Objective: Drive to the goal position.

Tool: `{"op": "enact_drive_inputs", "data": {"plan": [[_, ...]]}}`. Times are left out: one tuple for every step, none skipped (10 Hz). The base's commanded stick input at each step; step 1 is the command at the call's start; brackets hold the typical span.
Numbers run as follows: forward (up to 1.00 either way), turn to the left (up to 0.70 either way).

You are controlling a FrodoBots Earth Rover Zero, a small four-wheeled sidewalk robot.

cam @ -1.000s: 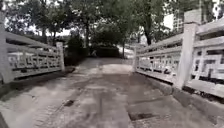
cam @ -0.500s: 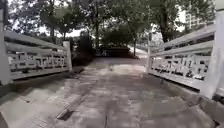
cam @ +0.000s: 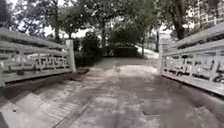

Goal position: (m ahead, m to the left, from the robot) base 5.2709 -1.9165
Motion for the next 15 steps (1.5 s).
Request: {"op": "enact_drive_inputs", "data": {"plan": [[0.70, 0.00], [0.70, 0.00], [0.70, 0.00], [0.70, 0.00], [0.70, 0.00], [0.70, 0.00], [0.70, 0.00], [0.70, 0.00], [0.70, 0.00], [0.70, 0.00], [0.70, 0.00], [0.70, 0.00], [0.70, 0.00], [0.70, 0.00], [0.70, 0.00]]}}
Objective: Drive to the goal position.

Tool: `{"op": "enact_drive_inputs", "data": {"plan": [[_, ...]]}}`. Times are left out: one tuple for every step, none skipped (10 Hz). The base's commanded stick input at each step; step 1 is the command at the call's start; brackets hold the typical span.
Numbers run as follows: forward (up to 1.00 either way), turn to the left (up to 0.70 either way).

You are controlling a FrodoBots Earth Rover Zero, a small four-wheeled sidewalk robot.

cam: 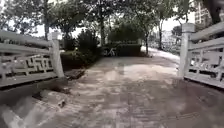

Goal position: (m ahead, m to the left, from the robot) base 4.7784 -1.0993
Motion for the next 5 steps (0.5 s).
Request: {"op": "enact_drive_inputs", "data": {"plan": [[0.70, 0.00], [0.70, 0.00], [0.70, 0.00], [0.70, 0.00], [0.70, 0.00]]}}
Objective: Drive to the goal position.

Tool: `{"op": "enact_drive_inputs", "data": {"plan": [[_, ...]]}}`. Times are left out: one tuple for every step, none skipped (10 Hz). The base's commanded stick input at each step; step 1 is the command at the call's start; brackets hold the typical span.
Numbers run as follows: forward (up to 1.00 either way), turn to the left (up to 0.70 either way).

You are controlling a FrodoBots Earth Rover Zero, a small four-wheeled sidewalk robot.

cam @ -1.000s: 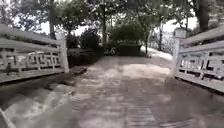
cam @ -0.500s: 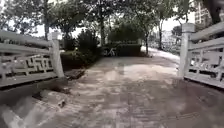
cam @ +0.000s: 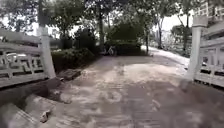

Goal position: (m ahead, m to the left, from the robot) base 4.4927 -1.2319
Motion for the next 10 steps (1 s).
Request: {"op": "enact_drive_inputs", "data": {"plan": [[0.70, 0.00], [0.70, 0.00], [0.70, 0.00], [0.70, 0.00], [0.70, 0.00], [0.70, 0.00], [0.70, 0.00], [0.70, 0.00], [0.70, 0.00], [0.70, 0.00]]}}
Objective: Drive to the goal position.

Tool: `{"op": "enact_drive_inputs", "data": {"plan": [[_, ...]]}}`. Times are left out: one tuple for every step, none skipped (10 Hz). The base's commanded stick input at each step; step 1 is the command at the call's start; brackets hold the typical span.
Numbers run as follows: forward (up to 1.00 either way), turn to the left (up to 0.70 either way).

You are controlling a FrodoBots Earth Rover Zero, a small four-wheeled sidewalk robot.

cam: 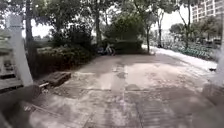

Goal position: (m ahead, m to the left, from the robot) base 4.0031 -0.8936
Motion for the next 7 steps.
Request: {"op": "enact_drive_inputs", "data": {"plan": [[0.70, 0.00], [0.70, 0.00], [0.70, 0.00], [0.70, 0.00], [0.70, 0.00], [0.70, 0.00], [0.70, 0.00]]}}
